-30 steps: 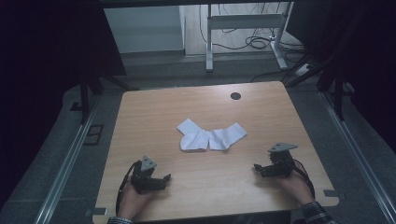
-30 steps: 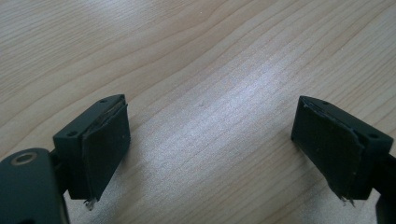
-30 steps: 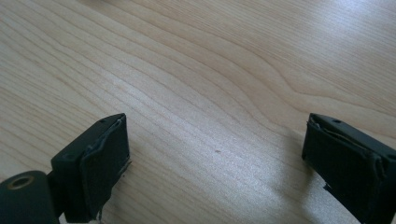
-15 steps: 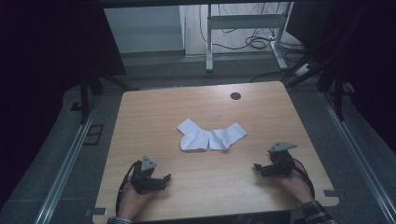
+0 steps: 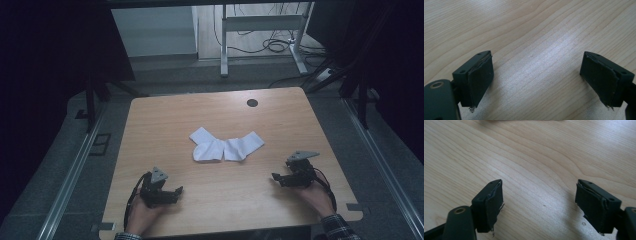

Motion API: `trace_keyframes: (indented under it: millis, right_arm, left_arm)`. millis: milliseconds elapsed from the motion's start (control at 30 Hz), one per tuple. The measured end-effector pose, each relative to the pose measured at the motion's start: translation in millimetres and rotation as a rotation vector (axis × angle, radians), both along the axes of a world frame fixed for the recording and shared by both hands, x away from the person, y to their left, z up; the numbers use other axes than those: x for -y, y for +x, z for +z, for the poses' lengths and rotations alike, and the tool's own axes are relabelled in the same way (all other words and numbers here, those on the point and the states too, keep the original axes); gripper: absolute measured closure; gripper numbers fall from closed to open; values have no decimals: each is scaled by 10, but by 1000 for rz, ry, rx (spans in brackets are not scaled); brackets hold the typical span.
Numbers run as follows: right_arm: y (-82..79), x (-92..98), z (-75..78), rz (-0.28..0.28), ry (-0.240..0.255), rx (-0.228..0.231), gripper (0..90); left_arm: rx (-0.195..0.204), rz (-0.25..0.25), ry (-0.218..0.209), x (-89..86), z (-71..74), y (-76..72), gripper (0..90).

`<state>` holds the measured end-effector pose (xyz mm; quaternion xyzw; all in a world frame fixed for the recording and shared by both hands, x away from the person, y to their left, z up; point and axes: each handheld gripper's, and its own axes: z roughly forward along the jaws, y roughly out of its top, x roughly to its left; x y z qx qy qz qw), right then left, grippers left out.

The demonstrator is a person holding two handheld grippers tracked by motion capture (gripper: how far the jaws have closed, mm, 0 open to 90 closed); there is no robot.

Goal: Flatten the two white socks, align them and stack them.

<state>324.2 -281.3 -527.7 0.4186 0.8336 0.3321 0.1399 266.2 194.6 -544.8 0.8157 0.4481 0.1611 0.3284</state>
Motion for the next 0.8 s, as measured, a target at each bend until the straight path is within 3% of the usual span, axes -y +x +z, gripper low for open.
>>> trace_keyframes:
  millis: [167, 300, 533, 633, 800]
  right_arm:
    - [27, -39, 52, -3, 20, -27, 258]
    - [49, -79, 86, 5, 13, -20, 297]
    - [125, -168, 209, 18, -3, 10, 503]
    - [209, -228, 266, 27, 5, 20, 637]
    - [338, -280, 332, 22, 30, 16, 750]
  left_arm:
    - [0, 0, 0, 0, 0, 0, 116]
    - [1, 2, -3, 2, -2, 0, 116]
    - [0, 0, -1, 0, -1, 0, 116]
    - [0, 0, -1, 1, -1, 0, 116]
    - [0, 0, -2, 1, -1, 0, 116]
